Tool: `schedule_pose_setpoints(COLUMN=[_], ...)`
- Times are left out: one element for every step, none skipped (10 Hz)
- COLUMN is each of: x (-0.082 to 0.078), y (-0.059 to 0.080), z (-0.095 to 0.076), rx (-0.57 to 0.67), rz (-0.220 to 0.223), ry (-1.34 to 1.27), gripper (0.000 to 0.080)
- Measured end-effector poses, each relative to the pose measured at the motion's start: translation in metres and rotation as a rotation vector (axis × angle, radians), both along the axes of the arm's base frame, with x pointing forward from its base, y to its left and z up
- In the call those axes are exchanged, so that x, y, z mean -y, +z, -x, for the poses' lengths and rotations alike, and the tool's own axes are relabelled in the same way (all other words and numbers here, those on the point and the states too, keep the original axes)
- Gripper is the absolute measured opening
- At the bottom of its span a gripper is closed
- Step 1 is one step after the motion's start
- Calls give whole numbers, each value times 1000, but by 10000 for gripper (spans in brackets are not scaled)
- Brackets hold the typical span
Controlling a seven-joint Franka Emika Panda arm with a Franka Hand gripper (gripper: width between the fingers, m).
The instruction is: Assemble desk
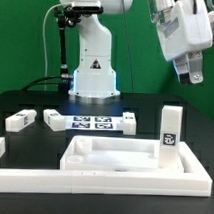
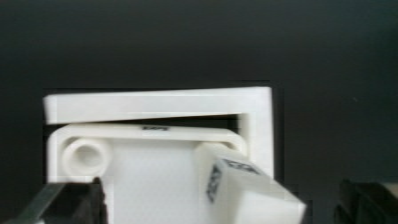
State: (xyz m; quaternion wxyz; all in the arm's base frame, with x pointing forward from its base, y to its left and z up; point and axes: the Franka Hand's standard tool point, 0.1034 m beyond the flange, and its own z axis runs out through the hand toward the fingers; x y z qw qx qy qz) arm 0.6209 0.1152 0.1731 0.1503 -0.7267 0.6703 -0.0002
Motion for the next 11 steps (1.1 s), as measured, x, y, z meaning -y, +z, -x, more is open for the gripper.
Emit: schedule_pose_setpoints(x=[-5,-4,-3,-3,-5,-13,-12,-6,-8,-17,-15], y=[-1,-2,-2,-2,-5,-23,-37,-46,-63,-74,-70], z=[2,2,2,2,2,18,40,55,78,89,86], rx=[1,24,38,49,70,97,92,101,84,97,109], rz=[6,29,42,53,73,110,120,146,186,253,261], ry=[17,123,182,235,312,401,508,659,771,873,931], gripper=[649,649,649,649,649,649,649,649,649,649,649])
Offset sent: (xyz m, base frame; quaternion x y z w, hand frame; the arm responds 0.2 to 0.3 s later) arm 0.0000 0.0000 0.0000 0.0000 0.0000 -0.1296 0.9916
